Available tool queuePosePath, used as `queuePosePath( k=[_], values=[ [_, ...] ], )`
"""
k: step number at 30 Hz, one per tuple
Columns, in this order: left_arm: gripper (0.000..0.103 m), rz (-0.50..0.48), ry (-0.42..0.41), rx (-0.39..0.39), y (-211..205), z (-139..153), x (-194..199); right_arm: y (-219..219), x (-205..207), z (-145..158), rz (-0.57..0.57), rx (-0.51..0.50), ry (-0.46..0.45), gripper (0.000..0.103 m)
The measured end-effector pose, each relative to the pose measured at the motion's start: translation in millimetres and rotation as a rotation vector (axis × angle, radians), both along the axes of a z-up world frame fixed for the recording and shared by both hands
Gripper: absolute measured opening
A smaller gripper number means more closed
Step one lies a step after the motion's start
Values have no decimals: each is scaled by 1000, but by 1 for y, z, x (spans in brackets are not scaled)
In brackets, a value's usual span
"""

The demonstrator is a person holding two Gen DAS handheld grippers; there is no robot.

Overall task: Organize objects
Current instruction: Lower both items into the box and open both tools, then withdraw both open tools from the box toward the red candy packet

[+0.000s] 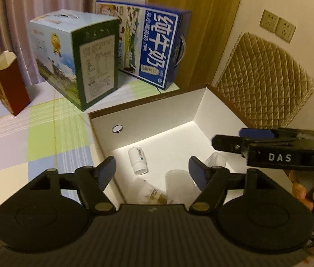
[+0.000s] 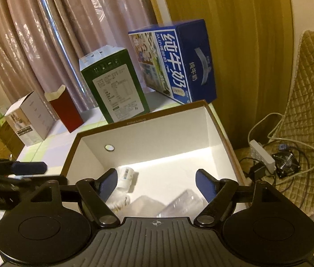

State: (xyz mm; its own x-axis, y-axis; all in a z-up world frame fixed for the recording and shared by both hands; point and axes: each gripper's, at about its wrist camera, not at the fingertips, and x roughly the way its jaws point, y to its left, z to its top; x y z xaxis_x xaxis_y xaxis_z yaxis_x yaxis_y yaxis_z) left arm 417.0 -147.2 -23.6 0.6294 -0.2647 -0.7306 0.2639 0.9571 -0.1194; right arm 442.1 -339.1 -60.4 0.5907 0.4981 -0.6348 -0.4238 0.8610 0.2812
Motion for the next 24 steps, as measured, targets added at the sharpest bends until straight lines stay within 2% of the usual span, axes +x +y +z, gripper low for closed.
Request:
queuePosePath(
  k=[6,12,18,24],
  values=[
    [70,44,-23,-25,21,16,-31,-12,-29,5,-28,22,23,77],
    [71,79,-21,-29,37,20,-63,-19,-61,11,-28,35,31,78],
    [71,73,-3,-21,48,12,-96,-23,-94,11,-32,37,51,78],
    [71,42,38,17,57,-9,-126,-25,-129,5,-35,23,85,78]
  ],
)
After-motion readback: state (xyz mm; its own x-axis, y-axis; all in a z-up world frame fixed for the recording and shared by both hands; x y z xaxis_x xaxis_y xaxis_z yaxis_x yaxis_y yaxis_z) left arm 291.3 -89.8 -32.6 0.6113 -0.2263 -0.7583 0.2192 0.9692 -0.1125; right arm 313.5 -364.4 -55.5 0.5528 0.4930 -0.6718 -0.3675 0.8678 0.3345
